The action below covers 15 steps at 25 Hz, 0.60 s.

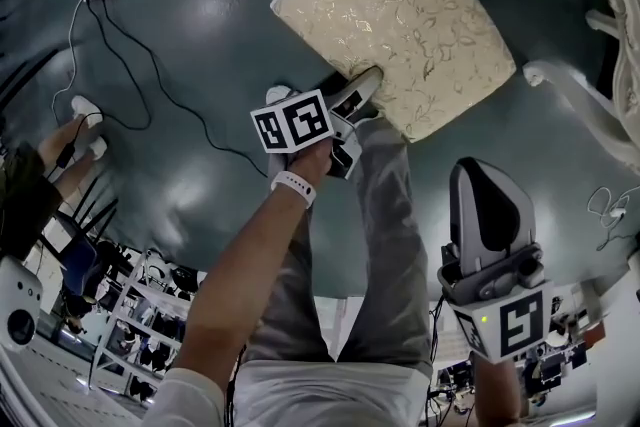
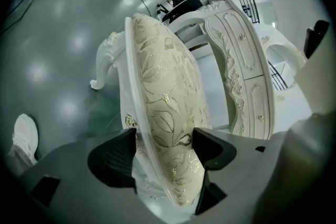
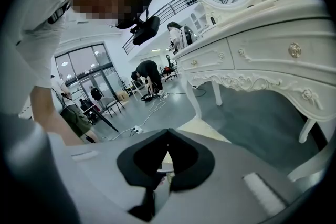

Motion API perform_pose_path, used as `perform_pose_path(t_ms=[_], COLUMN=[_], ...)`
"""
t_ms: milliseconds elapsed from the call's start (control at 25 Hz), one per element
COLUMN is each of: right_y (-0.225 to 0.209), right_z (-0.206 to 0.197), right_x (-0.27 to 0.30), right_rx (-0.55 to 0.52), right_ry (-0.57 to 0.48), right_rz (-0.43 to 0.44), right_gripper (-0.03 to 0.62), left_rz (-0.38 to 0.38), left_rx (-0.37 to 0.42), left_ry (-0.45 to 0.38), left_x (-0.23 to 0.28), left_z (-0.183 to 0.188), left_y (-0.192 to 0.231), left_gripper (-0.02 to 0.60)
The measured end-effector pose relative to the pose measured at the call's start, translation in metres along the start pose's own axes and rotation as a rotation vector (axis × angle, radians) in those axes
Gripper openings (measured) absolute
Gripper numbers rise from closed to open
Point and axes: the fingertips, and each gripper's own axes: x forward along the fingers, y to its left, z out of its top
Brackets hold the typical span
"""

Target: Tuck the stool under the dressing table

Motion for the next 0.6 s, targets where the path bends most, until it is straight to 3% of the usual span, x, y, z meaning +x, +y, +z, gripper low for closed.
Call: perform_pose_path(t_ms=[600], right_y=[0.029], right_z=[-0.022], right_x=[-0.019], right_rx=[0.03], right_ry=[-0.048], right_rz=[-0.057], right_gripper=[0.011], left_rz=[-0.028], left_rx=[-0.014], left_ry=[-0.045], left_x=[0.002], left_z=[-0.005], left_y=[0.003], left_gripper=[0.351])
